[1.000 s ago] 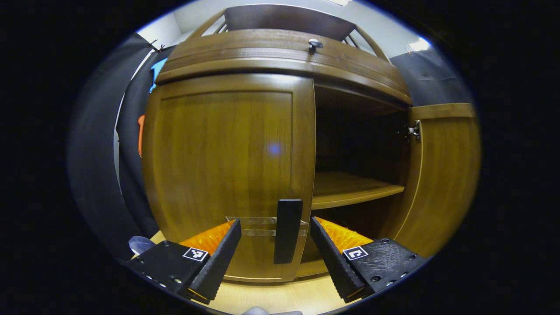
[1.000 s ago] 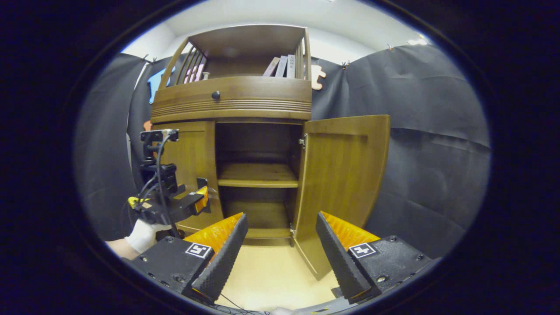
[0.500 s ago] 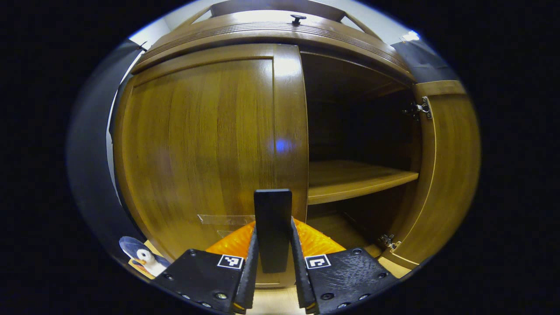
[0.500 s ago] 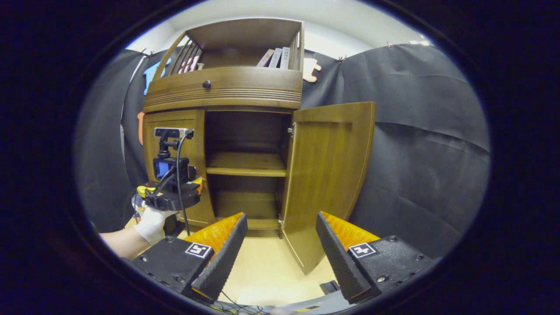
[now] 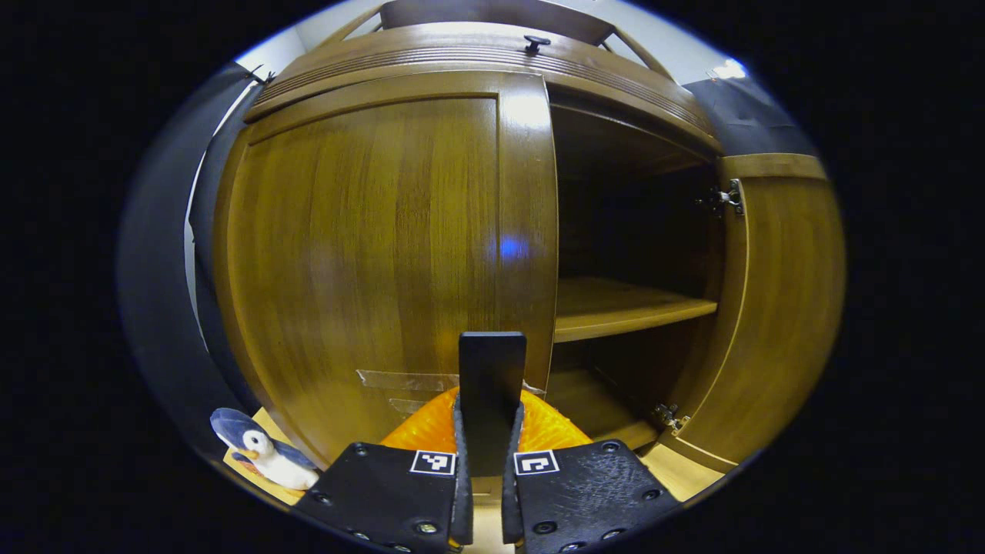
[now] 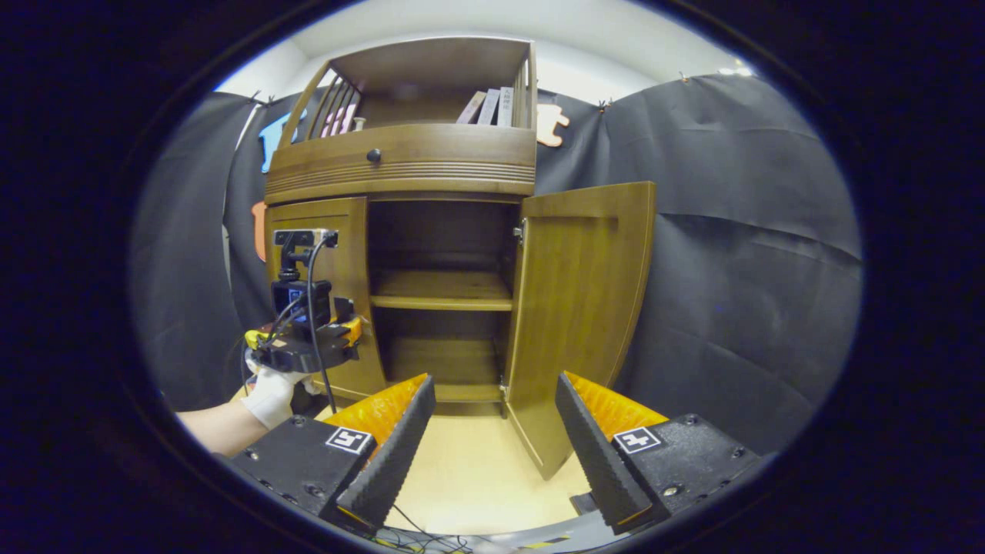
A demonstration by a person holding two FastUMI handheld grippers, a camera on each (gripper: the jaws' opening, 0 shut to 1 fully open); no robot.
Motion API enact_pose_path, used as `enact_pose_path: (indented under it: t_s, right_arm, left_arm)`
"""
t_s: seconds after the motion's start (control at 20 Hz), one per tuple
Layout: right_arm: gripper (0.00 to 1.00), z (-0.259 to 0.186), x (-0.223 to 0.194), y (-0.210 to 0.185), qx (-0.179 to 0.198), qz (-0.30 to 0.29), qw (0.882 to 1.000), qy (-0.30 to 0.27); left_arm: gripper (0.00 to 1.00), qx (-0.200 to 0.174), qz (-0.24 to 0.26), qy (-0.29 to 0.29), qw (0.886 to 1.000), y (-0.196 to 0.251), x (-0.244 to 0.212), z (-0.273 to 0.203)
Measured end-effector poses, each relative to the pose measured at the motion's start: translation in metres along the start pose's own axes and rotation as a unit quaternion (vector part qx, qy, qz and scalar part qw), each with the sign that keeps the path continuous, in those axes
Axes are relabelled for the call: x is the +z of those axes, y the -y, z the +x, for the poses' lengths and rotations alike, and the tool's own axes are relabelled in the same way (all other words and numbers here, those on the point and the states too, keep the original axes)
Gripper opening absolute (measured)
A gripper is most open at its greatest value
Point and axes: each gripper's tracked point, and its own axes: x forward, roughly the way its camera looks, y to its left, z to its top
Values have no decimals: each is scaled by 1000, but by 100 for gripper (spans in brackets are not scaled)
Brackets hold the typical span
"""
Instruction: Open the right door of the double-door shoe cabinet with the right hand, and open the left door with the left hand.
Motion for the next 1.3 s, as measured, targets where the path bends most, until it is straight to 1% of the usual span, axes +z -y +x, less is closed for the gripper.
enact_pose_path:
  t_s: [0.35, 0.5, 0.8, 1.3]
  right_arm:
    - [100, -18, -7, -11, 16, -2, 1000, 2]
    - [100, -19, -8, -15, 21, -1, 1000, 3]
    - [99, -16, -10, -33, 44, 1, 999, 2]
    - [99, -19, -12, -61, 81, -5, 997, 7]
  left_arm:
    - [13, -10, 8, -5, 1000, -10, -7, -48]
    - [13, -17, -7, -8, 1000, -16, -10, -70]
    - [13, -29, -6, -10, 999, -33, -13, -104]
    - [13, -12, -13, -9, 1000, -69, -19, -148]
